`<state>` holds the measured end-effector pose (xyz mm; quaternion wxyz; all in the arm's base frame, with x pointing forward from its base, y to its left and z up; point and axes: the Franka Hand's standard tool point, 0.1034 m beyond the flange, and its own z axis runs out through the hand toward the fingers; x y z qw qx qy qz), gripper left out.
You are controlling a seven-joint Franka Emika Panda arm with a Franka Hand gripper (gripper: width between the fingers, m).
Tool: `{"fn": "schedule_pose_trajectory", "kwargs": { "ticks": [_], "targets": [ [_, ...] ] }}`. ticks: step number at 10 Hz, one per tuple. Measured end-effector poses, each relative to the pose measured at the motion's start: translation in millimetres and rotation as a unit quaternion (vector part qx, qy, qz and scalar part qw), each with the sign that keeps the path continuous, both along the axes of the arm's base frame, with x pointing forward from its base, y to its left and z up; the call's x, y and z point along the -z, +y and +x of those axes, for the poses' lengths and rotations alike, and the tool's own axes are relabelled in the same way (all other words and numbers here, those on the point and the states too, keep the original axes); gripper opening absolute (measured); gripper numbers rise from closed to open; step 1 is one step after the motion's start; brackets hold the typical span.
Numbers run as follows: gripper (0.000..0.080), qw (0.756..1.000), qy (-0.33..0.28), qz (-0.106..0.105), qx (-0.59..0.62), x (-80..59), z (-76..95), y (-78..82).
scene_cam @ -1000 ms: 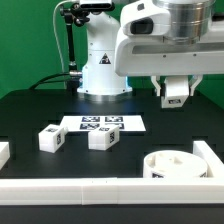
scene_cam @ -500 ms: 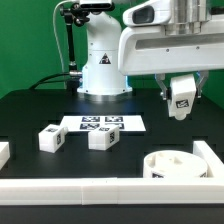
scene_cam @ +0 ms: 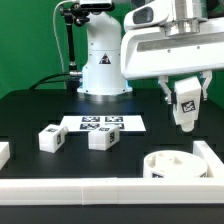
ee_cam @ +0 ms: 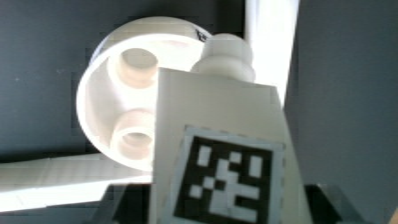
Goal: Assemble stool
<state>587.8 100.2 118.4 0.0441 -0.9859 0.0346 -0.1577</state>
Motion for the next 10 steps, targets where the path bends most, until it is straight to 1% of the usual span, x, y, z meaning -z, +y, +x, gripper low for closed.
{"fn": "schedule_pose_trajectory", "kwargs": {
  "ticks": [1,2,3,4,5,6,7,8,9,10],
  "targets": [
    [0.0321,1.0,-0.012,-0.008,-0.017,4.9,2.2,0.8],
    [0.0322,0.999,-0.016,-0.02,-0.038,3.5,7.2,-7.9],
    [0.0322,0.997,-0.022,-0.032,-0.063,-1.8,14.7,-13.9],
    [0.0321,0.996,-0.026,-0.039,-0.079,-7.5,23.3,-17.6],
    [0.0321,0.996,-0.042,-0.037,-0.073,-7.8,24.8,-15.9],
    [0.0321,0.996,-0.036,-0.037,-0.075,-4.7,21.5,-15.7],
    [0.0321,0.996,-0.037,-0.037,-0.075,-5.2,22.0,-15.8],
    [0.0321,0.994,-0.068,-0.039,-0.074,-7.9,26.3,-16.4],
    [0.0322,0.992,-0.096,-0.042,-0.073,-6.4,26.6,-18.4],
    [0.0322,0.985,-0.141,-0.055,-0.087,-8.1,31.4,-21.3]
  ]
}}
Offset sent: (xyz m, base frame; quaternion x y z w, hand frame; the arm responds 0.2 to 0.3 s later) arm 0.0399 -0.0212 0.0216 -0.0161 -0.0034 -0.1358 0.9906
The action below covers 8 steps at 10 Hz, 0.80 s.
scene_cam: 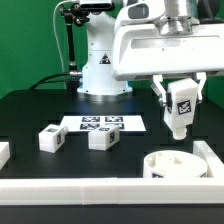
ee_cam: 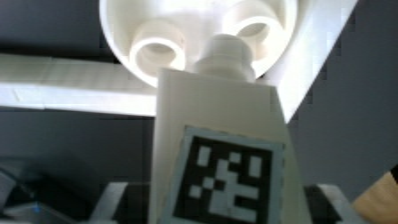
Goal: Assemble stool
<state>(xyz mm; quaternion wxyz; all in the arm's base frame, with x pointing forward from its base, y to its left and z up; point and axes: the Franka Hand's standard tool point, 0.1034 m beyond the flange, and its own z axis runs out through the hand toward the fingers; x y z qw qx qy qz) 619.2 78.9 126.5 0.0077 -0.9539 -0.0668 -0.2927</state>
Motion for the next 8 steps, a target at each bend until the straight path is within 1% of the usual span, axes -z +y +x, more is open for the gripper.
{"fn": "schedule_pose_trajectory", "kwargs": {
  "ticks": [1,2,3,4,7,8],
  "targets": [
    [0.0322,1.0,-0.026,-0.012,-0.012,3.8,2.1,-5.5],
    [0.0322,0.999,-0.011,-0.023,-0.023,7.7,3.7,-11.5],
    [0.0322,0.999,-0.014,-0.033,-0.035,5.5,8.5,-13.7],
    [0.0322,0.998,-0.012,-0.039,-0.044,6.0,10.8,-12.7],
    [0.0322,0.998,-0.011,-0.039,-0.044,7.0,10.1,-12.9],
    [0.0322,0.998,-0.012,-0.04,-0.049,8.8,10.7,-8.6]
  ]
}}
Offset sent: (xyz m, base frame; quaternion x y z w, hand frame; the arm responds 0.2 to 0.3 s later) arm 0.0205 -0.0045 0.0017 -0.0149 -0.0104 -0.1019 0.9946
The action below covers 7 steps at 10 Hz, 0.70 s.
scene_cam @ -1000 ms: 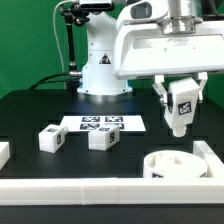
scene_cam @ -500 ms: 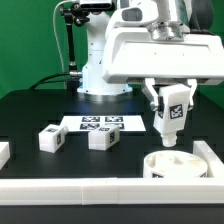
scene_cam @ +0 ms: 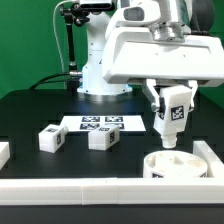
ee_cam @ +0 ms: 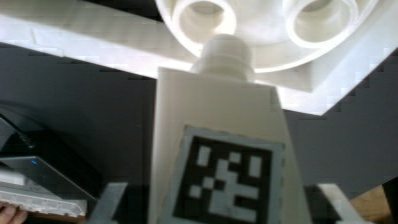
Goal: Assemble stool
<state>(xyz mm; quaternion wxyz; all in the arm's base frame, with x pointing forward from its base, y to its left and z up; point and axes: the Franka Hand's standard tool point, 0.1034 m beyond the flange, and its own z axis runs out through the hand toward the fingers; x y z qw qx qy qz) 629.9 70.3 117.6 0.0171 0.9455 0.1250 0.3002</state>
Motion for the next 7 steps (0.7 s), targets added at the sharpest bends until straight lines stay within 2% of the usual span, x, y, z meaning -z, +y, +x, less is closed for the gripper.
{"fn": "schedule_pose_trajectory", "kwargs": {
  "ticks": [3,7],
  "targets": [
    [0.0322,0.999,0.002,-0.014,-0.042,6.6,13.2,32.5],
    [0.0322,0.999,-0.001,-0.015,-0.041,7.7,11.8,30.6]
  ]
}}
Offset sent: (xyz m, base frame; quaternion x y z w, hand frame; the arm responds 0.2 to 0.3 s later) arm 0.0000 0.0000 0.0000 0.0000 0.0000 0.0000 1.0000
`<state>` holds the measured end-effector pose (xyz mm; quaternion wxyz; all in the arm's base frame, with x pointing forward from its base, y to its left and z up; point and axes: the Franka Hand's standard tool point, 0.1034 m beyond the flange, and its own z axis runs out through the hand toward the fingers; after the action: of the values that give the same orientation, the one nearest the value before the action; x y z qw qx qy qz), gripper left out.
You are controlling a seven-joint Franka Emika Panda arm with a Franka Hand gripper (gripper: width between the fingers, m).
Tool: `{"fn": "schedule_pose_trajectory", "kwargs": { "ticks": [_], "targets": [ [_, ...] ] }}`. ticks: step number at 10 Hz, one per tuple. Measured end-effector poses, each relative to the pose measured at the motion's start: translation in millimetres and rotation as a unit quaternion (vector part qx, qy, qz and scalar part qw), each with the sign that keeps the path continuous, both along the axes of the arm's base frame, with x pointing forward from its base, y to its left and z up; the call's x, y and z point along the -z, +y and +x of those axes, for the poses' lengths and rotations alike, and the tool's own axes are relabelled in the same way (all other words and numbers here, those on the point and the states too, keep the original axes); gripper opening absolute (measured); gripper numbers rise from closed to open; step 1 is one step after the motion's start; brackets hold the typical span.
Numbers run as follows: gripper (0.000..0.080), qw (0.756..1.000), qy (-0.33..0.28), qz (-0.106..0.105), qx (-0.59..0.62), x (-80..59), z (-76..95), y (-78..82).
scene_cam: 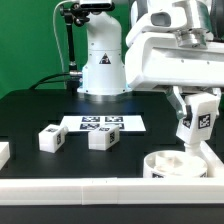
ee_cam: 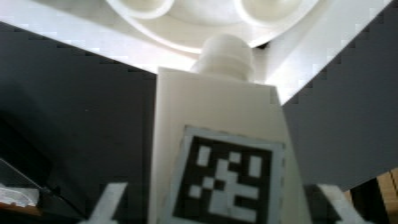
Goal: Assemble stool
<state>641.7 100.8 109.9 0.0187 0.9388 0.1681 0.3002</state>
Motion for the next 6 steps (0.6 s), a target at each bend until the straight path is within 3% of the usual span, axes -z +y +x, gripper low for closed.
{"fn": "schedule_pose_trajectory", "kwargs": {
  "ticks": [3,6],
  "targets": [
    [0.0322,1.0,-0.007,-0.001,-0.007,12.2,-18.2,5.5],
    [0.0322,1.0,-0.001,-0.002,-0.012,19.6,-22.7,11.5]
  ]
}}
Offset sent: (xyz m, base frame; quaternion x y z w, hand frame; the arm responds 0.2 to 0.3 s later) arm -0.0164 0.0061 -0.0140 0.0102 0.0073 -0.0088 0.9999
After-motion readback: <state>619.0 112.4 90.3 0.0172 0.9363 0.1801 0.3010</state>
